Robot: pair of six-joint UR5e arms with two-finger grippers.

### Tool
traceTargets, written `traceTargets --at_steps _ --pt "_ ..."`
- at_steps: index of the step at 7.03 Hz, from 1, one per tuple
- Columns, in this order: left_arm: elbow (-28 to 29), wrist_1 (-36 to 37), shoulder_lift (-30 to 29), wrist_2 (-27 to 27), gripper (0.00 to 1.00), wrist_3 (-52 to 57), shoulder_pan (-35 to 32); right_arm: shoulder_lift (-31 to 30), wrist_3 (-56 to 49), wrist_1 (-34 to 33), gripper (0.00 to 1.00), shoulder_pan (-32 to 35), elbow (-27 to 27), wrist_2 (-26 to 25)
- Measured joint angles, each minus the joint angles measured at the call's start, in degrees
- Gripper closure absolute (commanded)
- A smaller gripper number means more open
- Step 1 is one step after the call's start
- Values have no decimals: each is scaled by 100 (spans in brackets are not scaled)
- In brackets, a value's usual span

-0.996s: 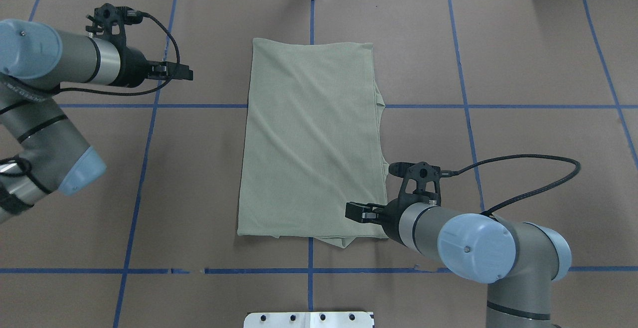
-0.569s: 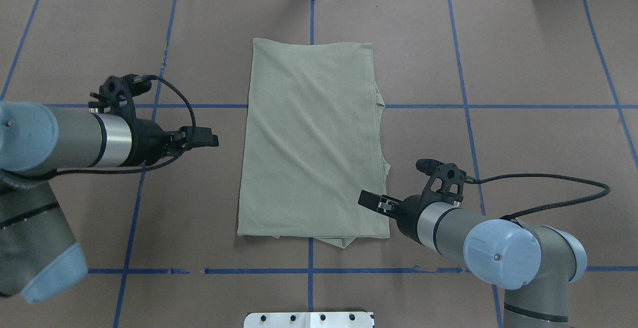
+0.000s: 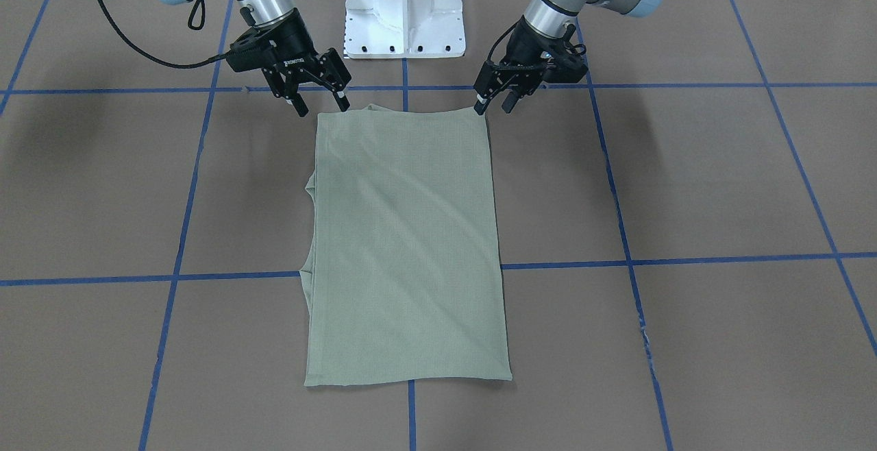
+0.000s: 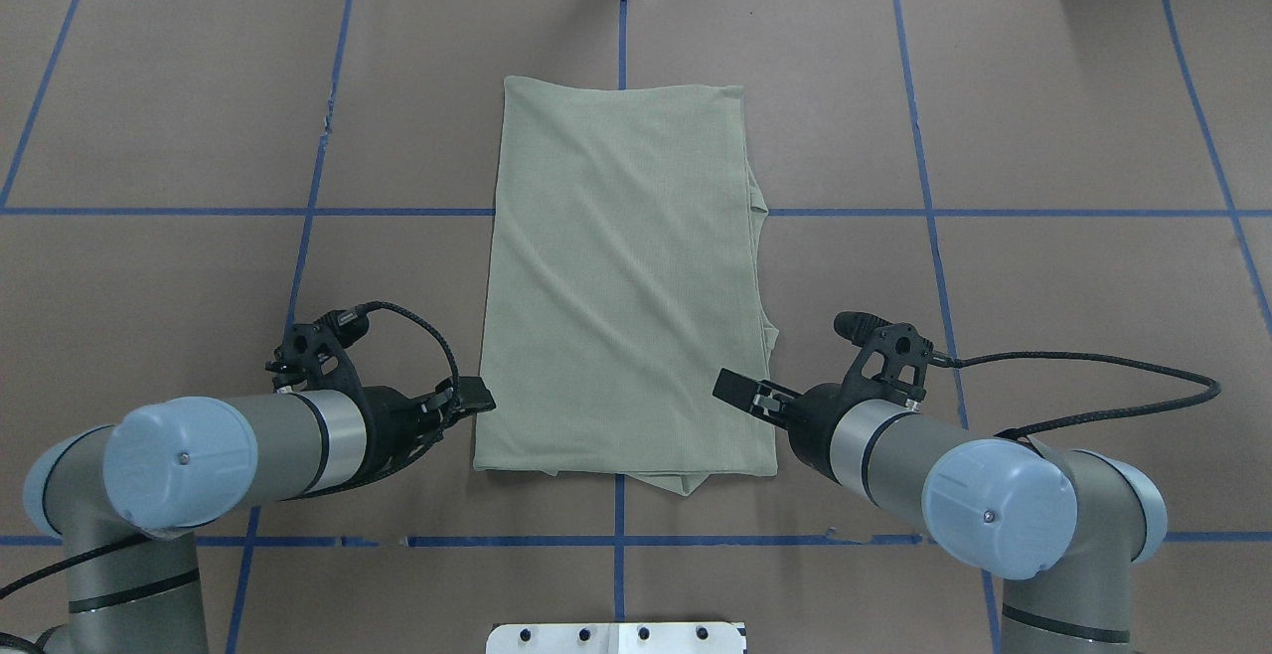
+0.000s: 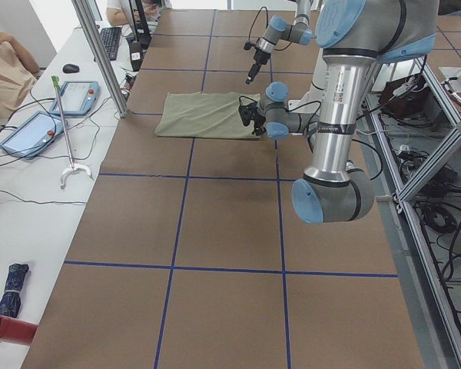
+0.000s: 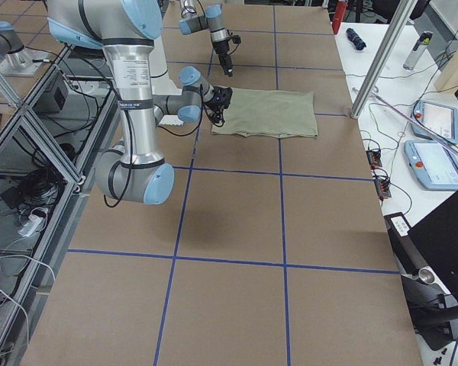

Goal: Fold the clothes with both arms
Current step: 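Lower both grippers to the shirt edge nearest the robot, then move the right gripper to the near corner beside the left gripper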

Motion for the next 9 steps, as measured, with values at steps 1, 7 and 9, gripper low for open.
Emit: traceTargets --at_steps 1,7,9 --pt "151 -6 -108 125 24 -72 116 1 4 0 0 2 0 -10" --pt "547 -5 -303 233 24 -38 295 10 2 0 0 4 -11 -56" --pt "619 -2 -313 239 29 -40 385 10 8 0 0 -1 -22 -57"
